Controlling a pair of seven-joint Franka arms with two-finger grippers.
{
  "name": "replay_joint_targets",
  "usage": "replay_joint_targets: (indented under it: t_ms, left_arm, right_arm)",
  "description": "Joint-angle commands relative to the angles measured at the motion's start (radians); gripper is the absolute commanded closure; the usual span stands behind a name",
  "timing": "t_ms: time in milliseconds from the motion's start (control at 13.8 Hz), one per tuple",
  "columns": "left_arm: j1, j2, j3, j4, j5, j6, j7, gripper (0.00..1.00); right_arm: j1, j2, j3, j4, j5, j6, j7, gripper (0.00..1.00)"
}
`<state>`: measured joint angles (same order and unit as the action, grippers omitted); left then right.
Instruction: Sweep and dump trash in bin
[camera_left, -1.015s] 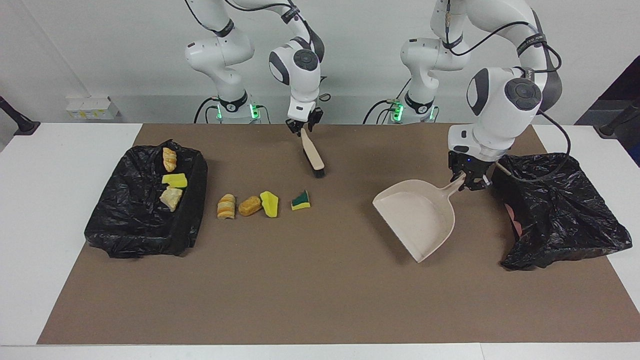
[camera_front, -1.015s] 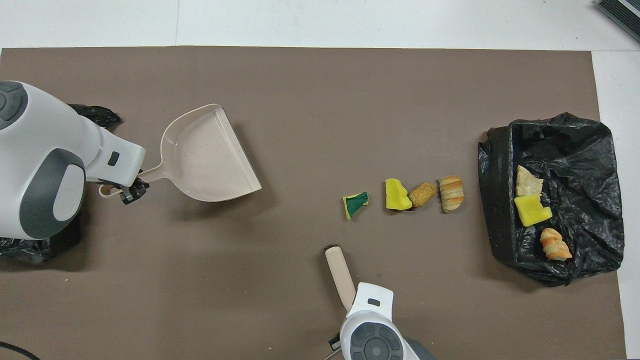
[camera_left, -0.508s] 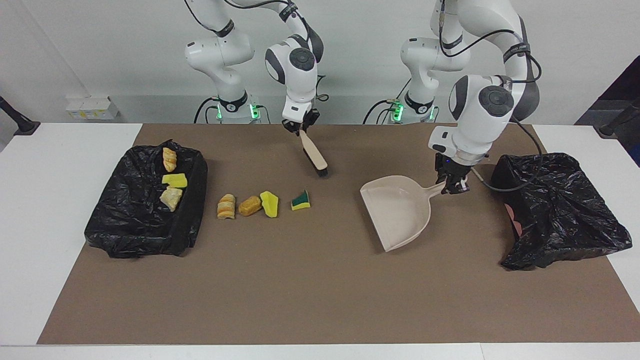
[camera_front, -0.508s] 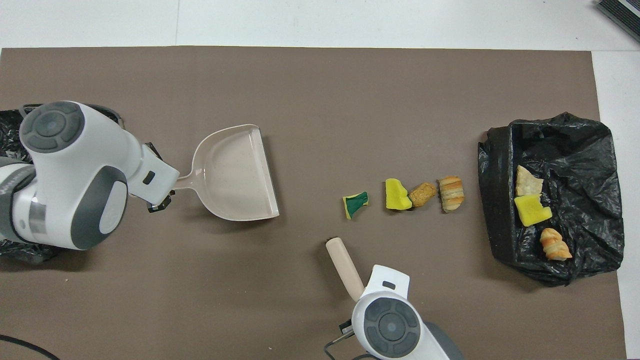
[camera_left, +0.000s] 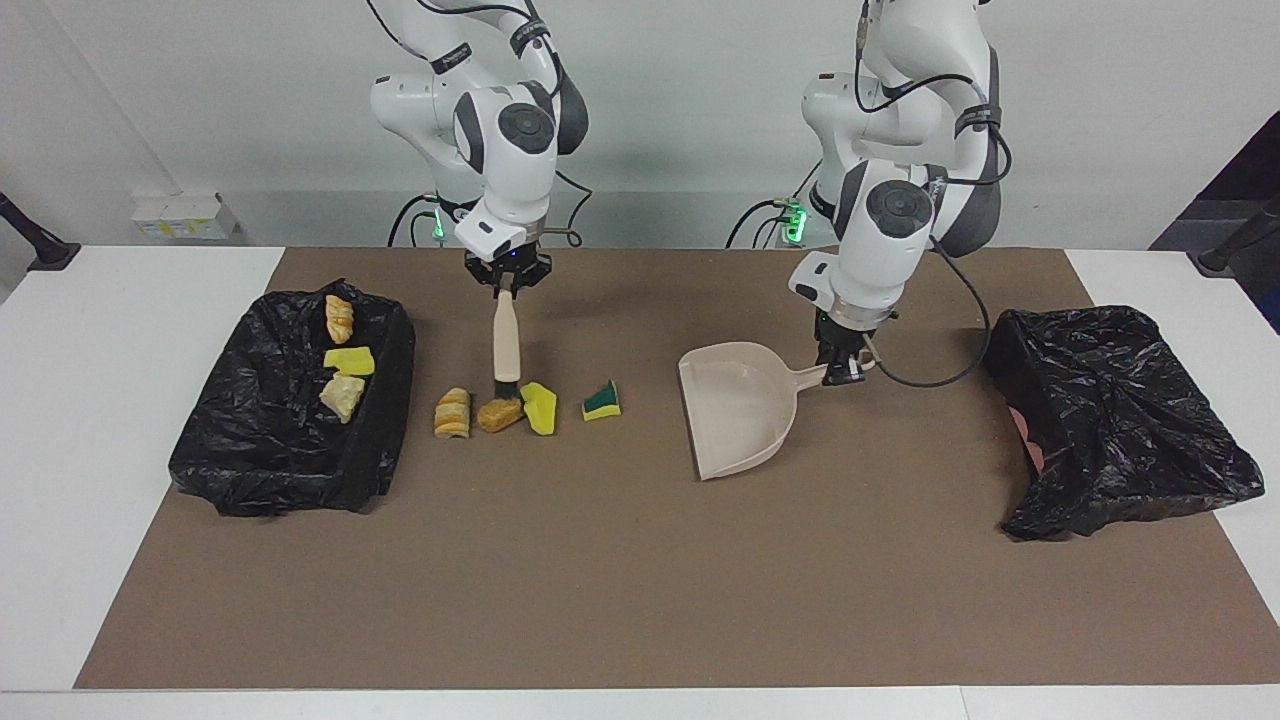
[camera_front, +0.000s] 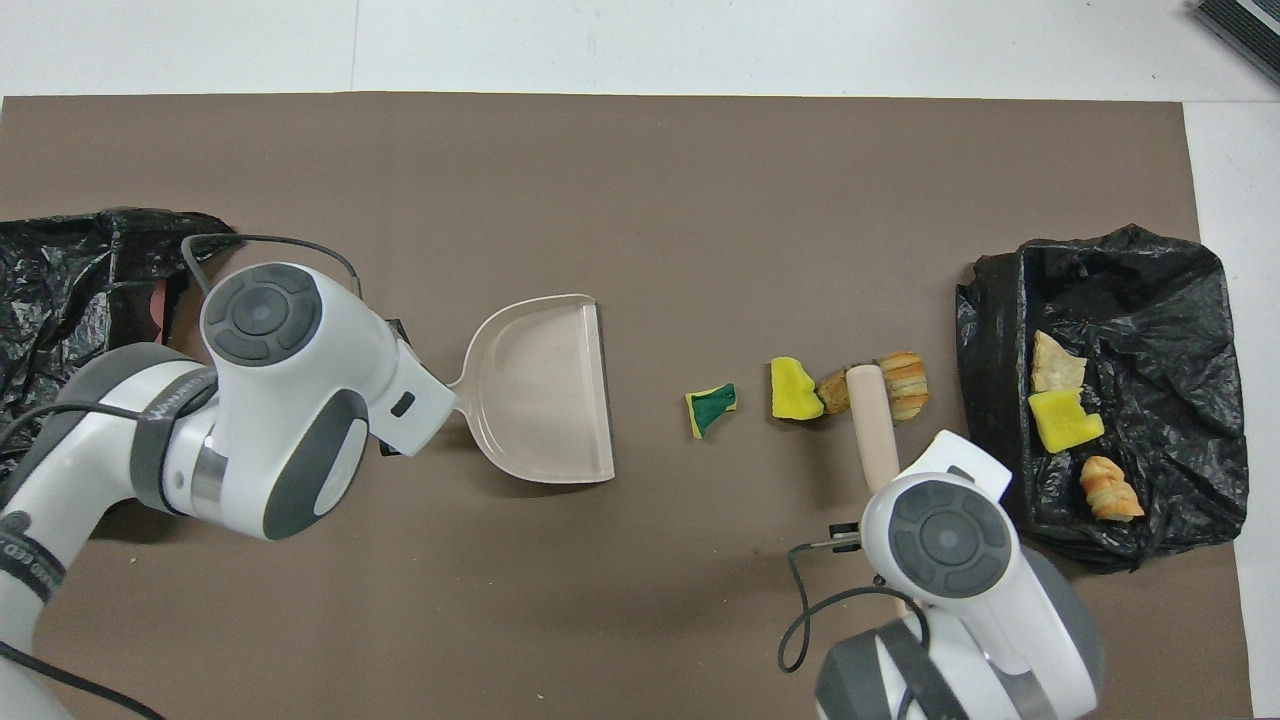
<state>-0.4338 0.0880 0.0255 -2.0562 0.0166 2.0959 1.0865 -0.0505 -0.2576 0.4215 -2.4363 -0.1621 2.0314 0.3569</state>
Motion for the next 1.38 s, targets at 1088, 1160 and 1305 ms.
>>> replay_joint_targets:
  t_ms: [1088, 1160, 1305]
  left_arm:
    - [-0.175, -0.056, 0.014, -0.104, 0.019, 0.05, -0.238, 1.0]
    - [-0.174, -0.057, 0.014, -0.108, 0.019, 0.052, -0.238, 1.0]
    - [-0.174, -0.06, 0.014, -0.117, 0.019, 0.059, -0.235, 1.0]
  right_arm:
    - [0.042, 0.36, 0.028, 0.206, 0.114, 0.068, 0.008, 1.0]
    - [0.053, 0.37, 0.028, 0.221, 0.15, 0.073, 0.01, 1.0]
    - [0.081, 0.391, 0.03, 0.258, 0.234, 0.084, 0.011, 1.0]
